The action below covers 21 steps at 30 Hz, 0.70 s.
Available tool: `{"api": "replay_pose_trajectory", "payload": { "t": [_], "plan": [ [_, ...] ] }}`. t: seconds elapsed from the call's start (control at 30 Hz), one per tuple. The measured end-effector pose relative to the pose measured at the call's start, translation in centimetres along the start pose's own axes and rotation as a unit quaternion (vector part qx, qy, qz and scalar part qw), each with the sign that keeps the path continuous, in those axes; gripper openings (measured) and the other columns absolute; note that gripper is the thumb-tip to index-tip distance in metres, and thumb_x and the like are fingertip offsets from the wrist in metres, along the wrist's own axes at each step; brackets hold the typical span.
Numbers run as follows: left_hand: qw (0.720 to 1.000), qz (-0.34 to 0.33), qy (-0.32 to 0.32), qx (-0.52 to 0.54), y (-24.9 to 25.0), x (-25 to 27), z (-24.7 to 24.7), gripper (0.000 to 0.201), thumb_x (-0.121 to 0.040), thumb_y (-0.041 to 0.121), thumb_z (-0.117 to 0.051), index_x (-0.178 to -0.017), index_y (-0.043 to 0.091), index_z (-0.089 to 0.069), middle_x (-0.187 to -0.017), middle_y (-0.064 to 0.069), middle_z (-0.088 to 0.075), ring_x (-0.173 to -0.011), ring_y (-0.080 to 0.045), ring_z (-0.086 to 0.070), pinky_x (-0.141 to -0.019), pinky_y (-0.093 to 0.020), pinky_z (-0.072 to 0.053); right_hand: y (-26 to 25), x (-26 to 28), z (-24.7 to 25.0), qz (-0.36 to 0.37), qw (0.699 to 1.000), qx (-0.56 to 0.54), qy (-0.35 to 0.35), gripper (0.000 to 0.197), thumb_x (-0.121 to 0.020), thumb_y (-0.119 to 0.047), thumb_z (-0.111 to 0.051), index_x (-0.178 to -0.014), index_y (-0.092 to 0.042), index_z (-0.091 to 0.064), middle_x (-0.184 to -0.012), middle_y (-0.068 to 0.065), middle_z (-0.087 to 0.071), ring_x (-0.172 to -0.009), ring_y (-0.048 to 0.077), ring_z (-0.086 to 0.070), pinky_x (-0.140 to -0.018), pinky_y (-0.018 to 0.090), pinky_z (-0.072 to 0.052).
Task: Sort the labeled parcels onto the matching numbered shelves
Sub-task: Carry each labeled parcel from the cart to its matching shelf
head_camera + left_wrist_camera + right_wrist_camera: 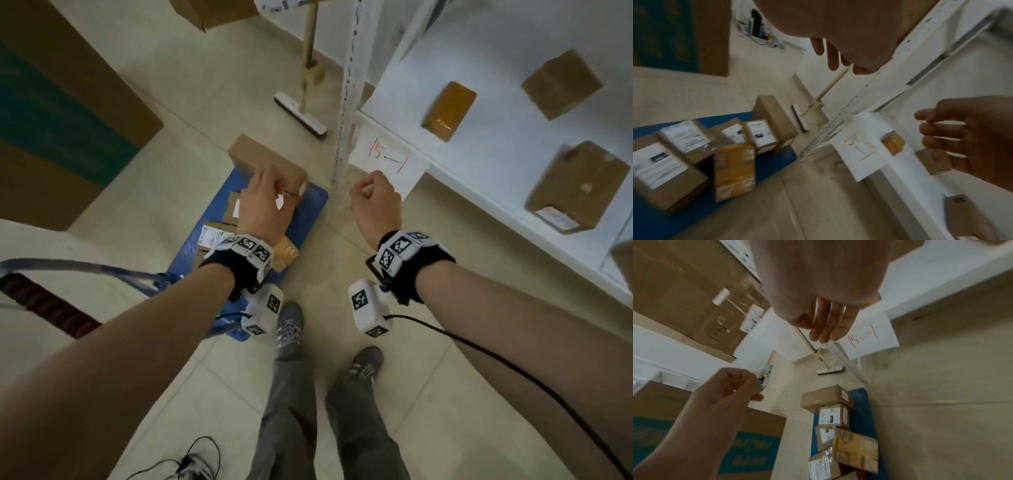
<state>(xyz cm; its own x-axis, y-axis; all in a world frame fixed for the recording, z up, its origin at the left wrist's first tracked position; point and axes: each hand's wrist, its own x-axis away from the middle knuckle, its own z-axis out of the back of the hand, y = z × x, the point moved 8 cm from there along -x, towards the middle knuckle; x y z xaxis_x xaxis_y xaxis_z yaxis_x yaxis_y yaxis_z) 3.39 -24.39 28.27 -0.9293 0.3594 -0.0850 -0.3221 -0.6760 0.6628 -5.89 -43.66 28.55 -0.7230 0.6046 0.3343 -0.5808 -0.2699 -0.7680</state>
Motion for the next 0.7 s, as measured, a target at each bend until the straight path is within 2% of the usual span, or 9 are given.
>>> {"api": "replay_pose_trajectory", "payload": {
  "t": [0.13, 0.2, 0.3, 0.37, 0.43, 0.5, 0.6, 0.7],
  "plan": [
    [0.991, 0.130, -0.023, 0.024, -10.2, 1.3, -3.6, 0.004, -0.086, 0.009, -0.055, -0.088, 0.008, -0.052, -0.087, -0.008, -0.054, -0.081, -0.034, -0.056, -0.071, -0.049, -0.047, 5.9, -1.5, -6.6, -0.074, 0.997, -0.013, -0.012, 0.012, -0.094, -0.019, -0.053, -0.084, -0.013, -0.056, -0.078, 0.013, -0.070, -0.079, 0.035, -0.067, -0.073, 0.050, -0.056],
    [0.981, 0.188, -0.047, 0.021, -15.1, 1.5, -5.9, 0.010, -0.088, 0.010, -0.056, -0.088, 0.016, -0.049, -0.090, -0.011, -0.057, -0.082, -0.035, -0.059, -0.071, -0.046, -0.048, 9.2, -2.5, -10.1, -0.124, 0.992, -0.016, -0.016, 0.016, -0.092, -0.019, -0.053, -0.076, -0.021, -0.053, -0.082, 0.014, -0.070, -0.080, 0.037, -0.067, -0.074, 0.051, -0.057],
    [0.962, 0.255, -0.094, 0.013, -21.1, 1.9, -8.8, 0.016, -0.086, 0.013, -0.060, -0.093, 0.020, -0.048, -0.094, -0.010, -0.061, -0.083, -0.026, -0.059, -0.069, -0.037, -0.046, 13.7, -3.4, -14.8, -0.176, 0.984, -0.016, -0.031, 0.014, -0.086, -0.025, -0.053, -0.073, -0.029, -0.049, -0.086, 0.013, -0.071, -0.083, 0.039, -0.068, -0.076, 0.055, -0.058],
    [0.950, 0.283, -0.133, 0.005, -24.5, 1.9, -10.9, 0.018, -0.085, 0.016, -0.065, -0.098, 0.016, -0.053, -0.094, -0.008, -0.059, -0.085, -0.024, -0.057, -0.070, -0.032, -0.042, 16.3, -3.9, -17.5, -0.204, 0.978, -0.012, -0.037, 0.006, -0.079, -0.031, -0.051, -0.074, -0.027, -0.050, -0.086, 0.014, -0.072, -0.083, 0.040, -0.069, -0.075, 0.056, -0.058],
    [0.939, 0.301, -0.169, -0.004, -27.9, 1.6, -13.2, 0.030, -0.082, 0.020, -0.071, -0.108, 0.010, -0.058, -0.100, -0.012, -0.062, -0.091, -0.027, -0.060, -0.073, -0.032, -0.045, 18.9, -4.6, -20.6, -0.227, 0.972, -0.020, -0.052, 0.004, -0.078, -0.030, -0.052, -0.076, -0.027, -0.050, -0.088, 0.016, -0.072, -0.081, 0.040, -0.070, -0.075, 0.057, -0.058],
    [0.929, 0.315, -0.194, -0.002, -30.6, 1.3, -15.0, 0.048, -0.076, 0.026, -0.074, -0.117, 0.005, -0.059, -0.110, -0.015, -0.062, -0.102, -0.030, -0.061, -0.079, -0.033, -0.046, 19.7, -4.8, -22.8, -0.254, 0.965, -0.030, -0.064, 0.004, -0.083, -0.027, -0.054, -0.080, -0.026, -0.052, -0.093, 0.017, -0.073, -0.081, 0.037, -0.070, -0.078, 0.055, -0.060],
    [0.920, 0.322, -0.222, -0.022, -33.9, 1.1, -17.0, 0.059, -0.079, 0.024, -0.079, -0.131, 0.006, -0.056, -0.126, -0.014, -0.061, -0.115, -0.031, -0.060, -0.092, -0.034, -0.048, 21.0, -5.0, -26.6, -0.297, 0.947, -0.062, -0.109, 0.007, -0.095, -0.021, -0.053, -0.100, -0.017, -0.055, -0.099, 0.016, -0.072, -0.077, 0.027, -0.068, -0.079, 0.040, -0.061],
    [0.919, 0.317, -0.233, -0.038, -36.3, 1.2, -18.7, 0.064, -0.080, 0.019, -0.080, -0.136, 0.006, -0.052, -0.134, -0.014, -0.059, -0.120, -0.030, -0.058, -0.097, -0.033, -0.046, 23.0, -4.6, -30.2, -0.333, 0.925, -0.086, -0.162, 0.014, -0.098, -0.021, -0.054, -0.111, -0.018, -0.050, -0.099, 0.014, -0.068, -0.084, 0.027, -0.065, -0.083, 0.041, -0.058]
  ]
}}
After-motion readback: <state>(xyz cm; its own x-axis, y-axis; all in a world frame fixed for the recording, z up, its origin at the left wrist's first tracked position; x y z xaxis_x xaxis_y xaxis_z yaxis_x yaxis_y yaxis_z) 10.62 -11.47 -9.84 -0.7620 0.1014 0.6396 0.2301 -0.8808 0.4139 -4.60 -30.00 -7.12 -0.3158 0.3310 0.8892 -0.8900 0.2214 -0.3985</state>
